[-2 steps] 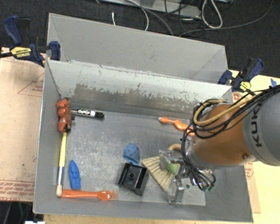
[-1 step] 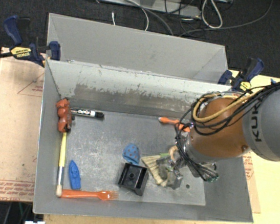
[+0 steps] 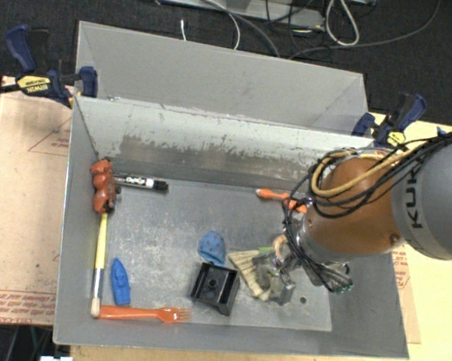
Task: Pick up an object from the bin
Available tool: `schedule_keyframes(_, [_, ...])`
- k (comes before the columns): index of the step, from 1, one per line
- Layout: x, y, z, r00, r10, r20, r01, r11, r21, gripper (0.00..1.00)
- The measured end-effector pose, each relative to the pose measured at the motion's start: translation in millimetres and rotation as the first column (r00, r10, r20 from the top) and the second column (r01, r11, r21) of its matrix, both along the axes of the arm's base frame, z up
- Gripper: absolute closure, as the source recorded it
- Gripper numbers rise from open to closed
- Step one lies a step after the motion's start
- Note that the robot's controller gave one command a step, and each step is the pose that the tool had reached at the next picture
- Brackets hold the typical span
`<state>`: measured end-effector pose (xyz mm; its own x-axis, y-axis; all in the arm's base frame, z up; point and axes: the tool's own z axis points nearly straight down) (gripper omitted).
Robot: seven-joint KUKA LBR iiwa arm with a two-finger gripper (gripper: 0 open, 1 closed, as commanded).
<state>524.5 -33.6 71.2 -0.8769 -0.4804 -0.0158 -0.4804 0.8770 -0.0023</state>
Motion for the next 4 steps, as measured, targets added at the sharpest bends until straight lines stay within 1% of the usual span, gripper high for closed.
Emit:
schedule_keyframes(1, [-3.0,1,35,1.0,-0.001,-0.01,0.001,1.0,0.002,1.0])
schedule_keyframes(2, [-0.4,1,74,1.0,-0.002,0.0,0.002,1.0,0.001,1.0])
schedule_keyframes(3, [-0.1,1,80,1.0,-0.003,0.001,0.003,1.0,0.001,1.0])
schedule_keyframes(4, [-0.8,2,98,1.0,-0.004,-0.002,0.004,1.0,0.002,1.0])
